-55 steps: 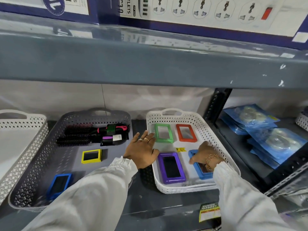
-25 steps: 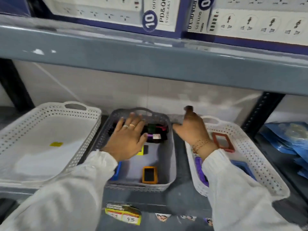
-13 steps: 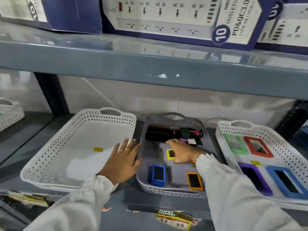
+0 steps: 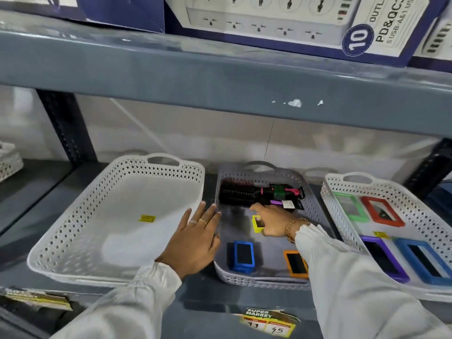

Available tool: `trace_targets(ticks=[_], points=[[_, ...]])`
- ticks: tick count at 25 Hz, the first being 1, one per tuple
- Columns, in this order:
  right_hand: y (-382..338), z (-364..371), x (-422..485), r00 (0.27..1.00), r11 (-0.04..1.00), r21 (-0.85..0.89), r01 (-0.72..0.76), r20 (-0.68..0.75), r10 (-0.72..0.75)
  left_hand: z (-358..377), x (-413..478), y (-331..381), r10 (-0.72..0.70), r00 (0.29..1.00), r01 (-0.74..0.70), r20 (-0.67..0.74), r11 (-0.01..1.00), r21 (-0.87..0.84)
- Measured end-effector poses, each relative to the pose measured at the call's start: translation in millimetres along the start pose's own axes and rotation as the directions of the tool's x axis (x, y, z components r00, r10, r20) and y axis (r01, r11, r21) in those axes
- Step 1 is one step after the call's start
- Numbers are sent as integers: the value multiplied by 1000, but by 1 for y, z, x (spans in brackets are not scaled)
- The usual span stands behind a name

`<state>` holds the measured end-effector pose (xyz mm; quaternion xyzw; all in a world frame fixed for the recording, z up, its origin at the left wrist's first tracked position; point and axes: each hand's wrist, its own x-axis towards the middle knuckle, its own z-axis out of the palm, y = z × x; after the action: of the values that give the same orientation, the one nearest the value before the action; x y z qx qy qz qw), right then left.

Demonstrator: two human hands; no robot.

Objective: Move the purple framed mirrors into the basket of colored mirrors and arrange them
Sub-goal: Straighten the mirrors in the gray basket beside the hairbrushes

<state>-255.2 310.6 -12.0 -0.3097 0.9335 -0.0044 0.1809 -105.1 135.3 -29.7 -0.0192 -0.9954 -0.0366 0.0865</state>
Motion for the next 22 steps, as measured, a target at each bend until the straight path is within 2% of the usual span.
trace_targets(ticks=[3, 11, 14, 16, 19, 22], points=[[-1, -1, 1, 1000, 1000, 15, -8, -2, 8, 4, 0, -1, -10, 1000, 10, -3, 997, -80], [-3, -1, 0, 999, 999, 26, -33, 3, 33, 13, 1, -4, 1, 995, -12, -103, 995, -103], [-15, -4, -3, 978, 985, 116, -131, -149, 147, 16, 2, -3, 10, 996, -17, -83, 996, -86], [-25, -2, -3, 921, 952, 171, -254, -258, 292, 13, 2, -3, -2, 997, -3, -83, 999, -54], [-30, 6, -1, 858, 870, 221, -442, -180, 481, 14, 2, -2, 3, 995, -15, -101, 993, -119], [-26, 16, 5, 836, 833, 254, -492, -128, 533, 15, 1, -1, -4, 994, -10, -107, 991, -130]])
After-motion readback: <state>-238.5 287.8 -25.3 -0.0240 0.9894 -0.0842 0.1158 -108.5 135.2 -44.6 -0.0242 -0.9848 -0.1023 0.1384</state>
